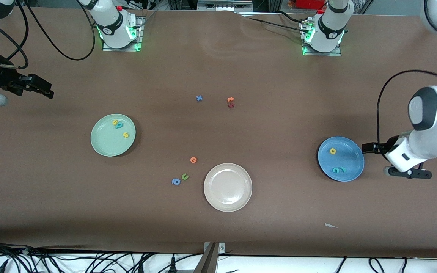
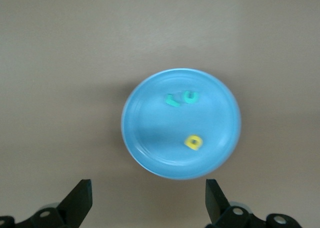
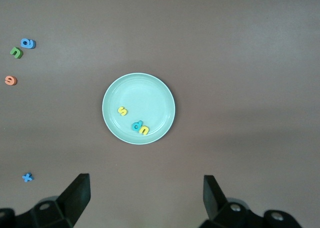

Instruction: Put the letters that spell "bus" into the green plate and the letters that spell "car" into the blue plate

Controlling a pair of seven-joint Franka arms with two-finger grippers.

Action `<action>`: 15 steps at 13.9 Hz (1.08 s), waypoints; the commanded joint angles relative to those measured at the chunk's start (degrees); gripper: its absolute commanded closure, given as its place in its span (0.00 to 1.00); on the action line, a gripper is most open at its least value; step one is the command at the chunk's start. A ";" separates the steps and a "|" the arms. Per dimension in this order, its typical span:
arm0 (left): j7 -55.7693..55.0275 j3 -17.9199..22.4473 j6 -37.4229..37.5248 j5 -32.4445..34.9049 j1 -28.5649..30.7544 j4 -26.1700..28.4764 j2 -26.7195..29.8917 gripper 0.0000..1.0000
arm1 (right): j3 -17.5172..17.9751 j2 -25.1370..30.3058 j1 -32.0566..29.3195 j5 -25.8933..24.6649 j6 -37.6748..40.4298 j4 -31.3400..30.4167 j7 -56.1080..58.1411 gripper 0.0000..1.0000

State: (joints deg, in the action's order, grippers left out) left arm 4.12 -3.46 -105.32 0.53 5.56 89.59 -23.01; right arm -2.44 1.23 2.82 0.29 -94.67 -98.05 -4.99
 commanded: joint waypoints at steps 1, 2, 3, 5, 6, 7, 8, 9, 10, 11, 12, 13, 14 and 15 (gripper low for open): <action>-4.03 2.58 4.92 -3.09 -3.18 1.65 8.23 0.00 | -0.38 -0.43 0.44 -0.29 0.27 1.20 0.59 0.00; -4.03 2.84 7.99 -2.04 -4.41 1.12 9.38 0.00 | -0.38 -0.43 0.44 -0.29 0.27 1.20 0.59 0.00; -3.86 2.93 10.29 -1.16 -4.59 -0.10 10.35 0.00 | -0.46 -0.43 0.44 -0.29 0.27 1.20 0.59 0.00; -2.03 3.02 15.03 -0.79 -5.03 -3.44 10.62 0.00 | -0.38 -0.43 0.44 -0.38 0.27 1.20 0.68 0.00; -0.10 3.19 15.75 -0.88 -5.47 -3.97 10.97 0.00 | -0.38 -0.43 0.44 -0.29 0.27 1.20 0.68 0.00; 0.88 3.20 15.76 -0.97 -5.47 -3.98 11.67 0.00 | -0.38 -0.43 0.44 -0.38 0.27 1.20 0.68 0.00; 1.15 3.28 15.50 -0.88 -5.56 -3.89 12.11 0.00 | -0.38 -0.43 0.44 -0.38 0.27 1.20 0.68 0.00; 1.24 3.28 15.49 -0.88 -5.91 -3.72 12.64 0.00 | -0.38 -0.43 0.44 -0.38 0.27 1.20 0.68 0.00; 1.24 3.28 15.49 -0.88 -6.61 -3.37 13.34 0.00 | -0.38 -0.43 0.44 -0.38 0.27 1.20 0.68 0.00; 0.72 3.89 15.49 -0.88 -7.14 -3.28 13.78 0.00 | -0.38 -0.43 0.44 -0.38 0.27 1.20 0.60 0.00; 1.06 3.99 15.49 -0.88 -7.40 -3.36 14.05 0.00 | -0.38 -0.52 0.44 -0.38 0.27 1.20 0.59 0.00; 0.89 3.99 15.49 -0.80 -7.23 -3.71 14.14 0.00 | -0.38 -0.43 0.44 -0.38 0.27 1.20 0.59 0.00; 0.89 3.99 15.84 -0.71 -6.97 -3.80 14.57 0.00 | -0.38 -0.43 0.44 -0.38 0.27 1.20 0.59 0.00; 0.89 3.90 15.93 -0.71 -6.79 -3.72 15.18 0.00 | -0.38 -0.43 0.44 -0.38 0.27 1.20 0.68 0.00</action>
State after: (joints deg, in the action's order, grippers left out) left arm 3.83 -0.53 -90.85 -0.90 -0.77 86.30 -9.44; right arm -2.44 1.22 2.84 0.29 -94.68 -98.04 -4.96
